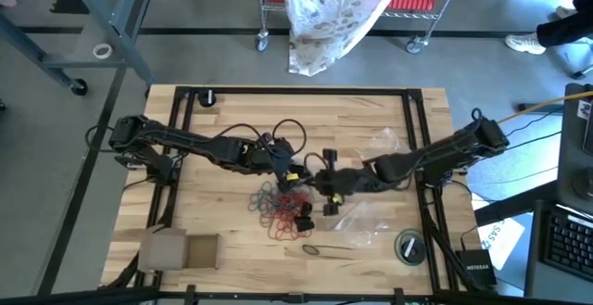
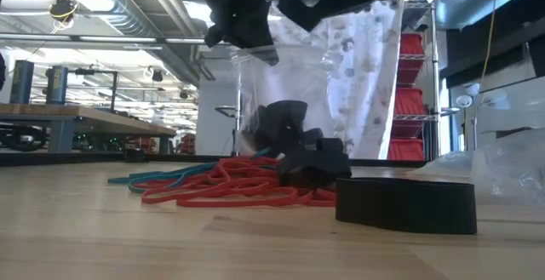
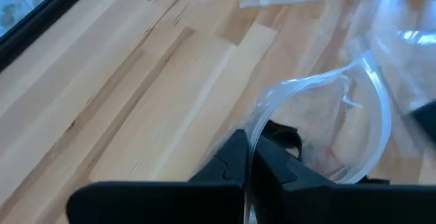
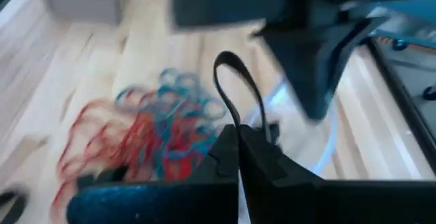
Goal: Sort rubber bands
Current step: Put the black rubber band into the transparent zip lock bag
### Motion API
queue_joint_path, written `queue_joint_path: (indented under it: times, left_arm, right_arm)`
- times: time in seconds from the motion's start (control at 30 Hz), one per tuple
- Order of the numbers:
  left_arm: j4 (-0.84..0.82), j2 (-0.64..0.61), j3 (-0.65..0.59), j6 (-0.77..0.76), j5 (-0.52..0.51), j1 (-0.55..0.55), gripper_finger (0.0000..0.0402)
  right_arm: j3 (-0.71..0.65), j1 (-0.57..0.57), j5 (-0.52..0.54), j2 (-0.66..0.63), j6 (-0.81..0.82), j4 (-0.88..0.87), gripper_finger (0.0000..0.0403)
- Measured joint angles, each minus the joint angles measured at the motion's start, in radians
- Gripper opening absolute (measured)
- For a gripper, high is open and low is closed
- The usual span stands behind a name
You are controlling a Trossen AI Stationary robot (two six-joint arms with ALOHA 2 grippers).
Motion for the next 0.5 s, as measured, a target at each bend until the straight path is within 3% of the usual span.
queue_joint_path:
  times: [0.33,0.5]
  left_arm:
    - [-0.008,0.0,0.0,0.005,0.001,-0.001,0.0]
    - [-0.006,0.0,0.0,0.005,0.001,0.0,0.0]
  right_arm:
    - [-0.002,-0.097,-0.012,0.027,0.092,-0.048,0.0005]
    - [-0.002,-0.095,-0.033,0.035,0.113,-0.074,0.003]
